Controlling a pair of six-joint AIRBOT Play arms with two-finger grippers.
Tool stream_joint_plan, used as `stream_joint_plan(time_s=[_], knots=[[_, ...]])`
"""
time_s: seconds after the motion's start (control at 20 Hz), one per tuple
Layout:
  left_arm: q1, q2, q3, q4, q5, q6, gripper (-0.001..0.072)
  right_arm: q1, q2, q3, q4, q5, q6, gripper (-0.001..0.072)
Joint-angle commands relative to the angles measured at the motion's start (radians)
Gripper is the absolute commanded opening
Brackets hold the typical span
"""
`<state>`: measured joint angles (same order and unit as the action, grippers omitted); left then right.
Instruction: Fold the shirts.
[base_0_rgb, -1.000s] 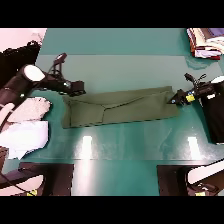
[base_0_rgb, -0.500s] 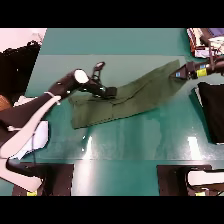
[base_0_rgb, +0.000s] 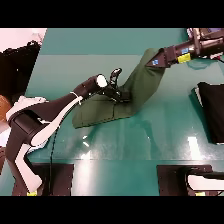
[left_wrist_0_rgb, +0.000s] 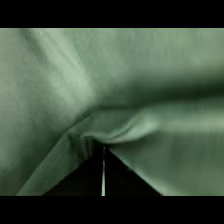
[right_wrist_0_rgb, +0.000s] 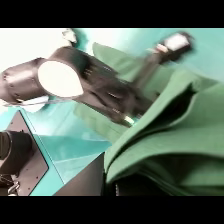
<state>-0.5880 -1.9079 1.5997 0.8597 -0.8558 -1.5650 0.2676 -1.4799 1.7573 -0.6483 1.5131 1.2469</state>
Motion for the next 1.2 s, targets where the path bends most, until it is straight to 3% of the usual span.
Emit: stream_joint_plan(time_s=[0.0, 0.15, 0.25, 0.5, 0.75, 0.8, 0.85, 0.9, 1.0, 1.05, 1.15], knots=[[0.006, -0.014, 0.018, -0.002, -0.018, -0.006, 0.0032, 0.072, 0.002, 0.015, 0.002, -0.024, 0.005, 0.0021], [0.07, 0.024, 0.042, 0.001, -0.09, 0.003, 0.0032, 0.089, 0.002, 0.014, 0.002, -0.033, 0.005, 0.0021], [0.143, 0.097, 0.042, 0.022, -0.149, 0.058, 0.0032, 0.103, 0.002, 0.014, 0.003, -0.047, 0.005, 0.0021], [0.39, 0.339, 0.042, 0.182, -0.283, 0.107, 0.0033, 0.243, -0.039, 0.014, 0.004, -0.1, -0.018, 0.0022], [0.572, 0.514, 0.042, 0.241, -0.376, 0.108, 0.0032, 0.534, -0.21, 0.016, 0.095, -0.327, -0.132, 0.0024], [0.594, 0.534, 0.042, 0.241, -0.384, 0.108, 0.0033, 0.575, -0.246, 0.025, 0.105, -0.363, -0.147, 0.0094], [0.608, 0.545, 0.042, 0.241, -0.389, 0.108, 0.0033, 0.607, -0.287, 0.048, 0.1, -0.378, -0.156, 0.0364], [0.618, 0.553, 0.042, 0.241, -0.396, 0.108, 0.0033, 0.625, -0.322, 0.079, 0.098, -0.371, -0.156, 0.0528], [0.62, 0.554, 0.041, 0.241, -0.421, 0.108, 0.0033, 0.627, -0.378, 0.152, 0.094, -0.281, -0.155, 0.0504], [0.619, 0.554, 0.041, 0.24, -0.433, 0.108, 0.0033, 0.612, -0.391, 0.18, 0.067, -0.229, -0.14, 0.0444], [0.619, 0.554, 0.041, 0.24, -0.439, 0.108, 0.0033, 0.563, -0.382, 0.191, -0.06, -0.148, -0.082, 0.0444]])
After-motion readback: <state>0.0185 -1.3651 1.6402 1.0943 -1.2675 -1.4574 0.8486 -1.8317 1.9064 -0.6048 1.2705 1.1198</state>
